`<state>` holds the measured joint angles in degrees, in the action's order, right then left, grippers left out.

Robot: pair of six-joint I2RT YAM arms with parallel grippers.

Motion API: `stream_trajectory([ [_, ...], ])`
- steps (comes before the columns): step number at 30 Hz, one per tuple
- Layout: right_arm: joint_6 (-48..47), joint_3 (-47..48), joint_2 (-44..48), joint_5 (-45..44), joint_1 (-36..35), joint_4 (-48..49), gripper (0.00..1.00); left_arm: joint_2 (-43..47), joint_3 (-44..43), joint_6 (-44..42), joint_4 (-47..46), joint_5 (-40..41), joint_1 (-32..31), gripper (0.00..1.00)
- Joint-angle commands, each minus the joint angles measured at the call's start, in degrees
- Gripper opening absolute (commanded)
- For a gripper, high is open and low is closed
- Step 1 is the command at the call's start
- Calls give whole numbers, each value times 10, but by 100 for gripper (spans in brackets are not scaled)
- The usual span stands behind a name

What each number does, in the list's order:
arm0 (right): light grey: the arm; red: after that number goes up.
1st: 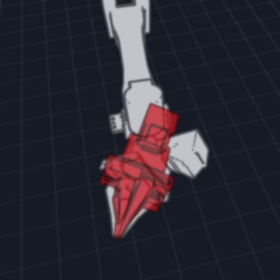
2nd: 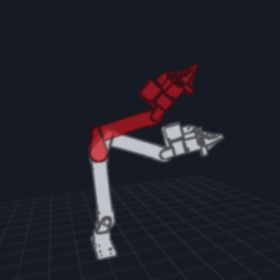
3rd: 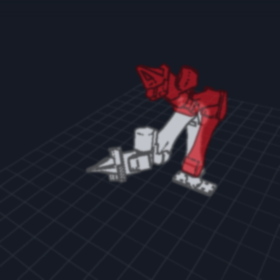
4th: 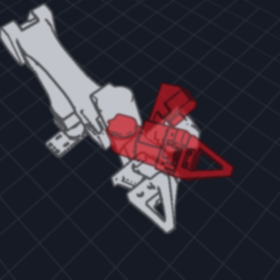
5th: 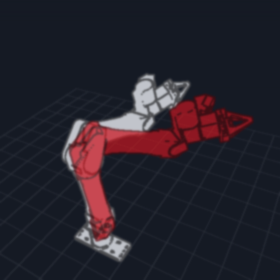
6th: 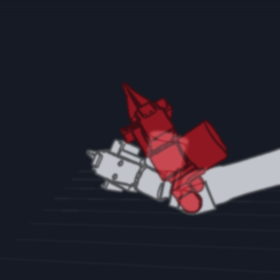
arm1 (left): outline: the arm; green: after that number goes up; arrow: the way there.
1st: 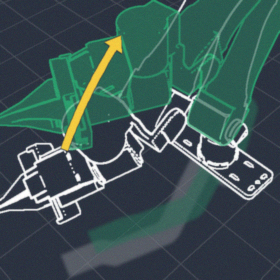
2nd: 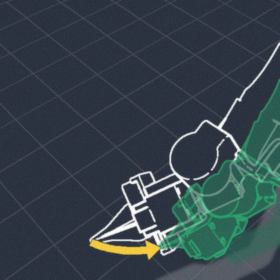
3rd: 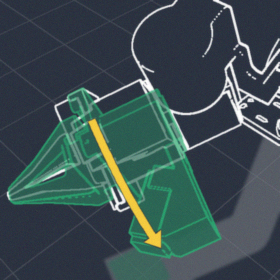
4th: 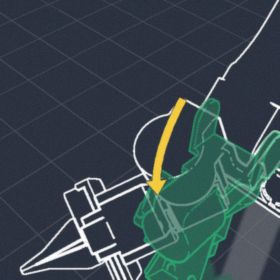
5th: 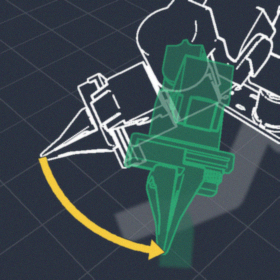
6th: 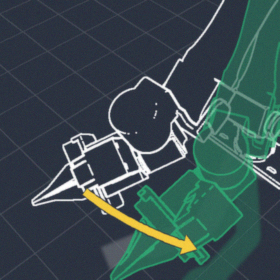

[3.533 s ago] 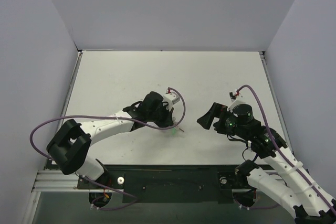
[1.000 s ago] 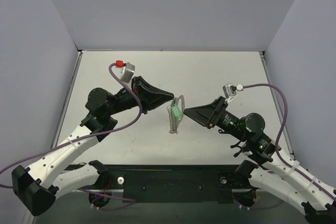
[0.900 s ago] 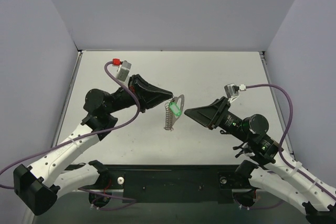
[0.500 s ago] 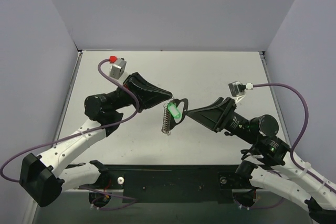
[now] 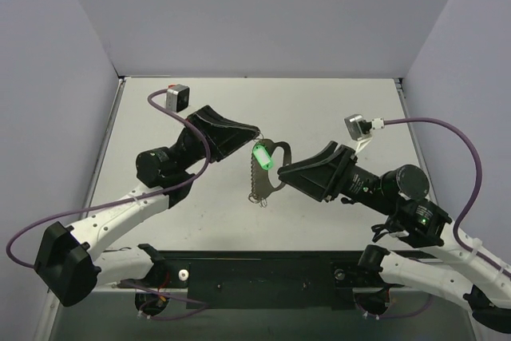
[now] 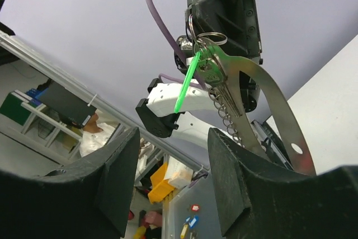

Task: Remove the keys from the keyring

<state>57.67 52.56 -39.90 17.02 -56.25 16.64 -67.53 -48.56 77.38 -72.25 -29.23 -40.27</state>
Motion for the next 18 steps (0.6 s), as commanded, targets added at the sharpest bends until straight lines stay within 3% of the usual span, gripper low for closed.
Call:
stream_trajectory([
  [1, -76, 80, -25, 12, -18, -45, 47, 28, -7, 24, -47, 70, -19, 0],
  [9, -169, 185, -65, 16, -19, -165, 48, 33, -15, 57, -4, 116, -62, 0],
  [18, -202, 264, -110, 25, -19, -238, 48, -20, -18, 120, -78, 137, -89, 0],
])
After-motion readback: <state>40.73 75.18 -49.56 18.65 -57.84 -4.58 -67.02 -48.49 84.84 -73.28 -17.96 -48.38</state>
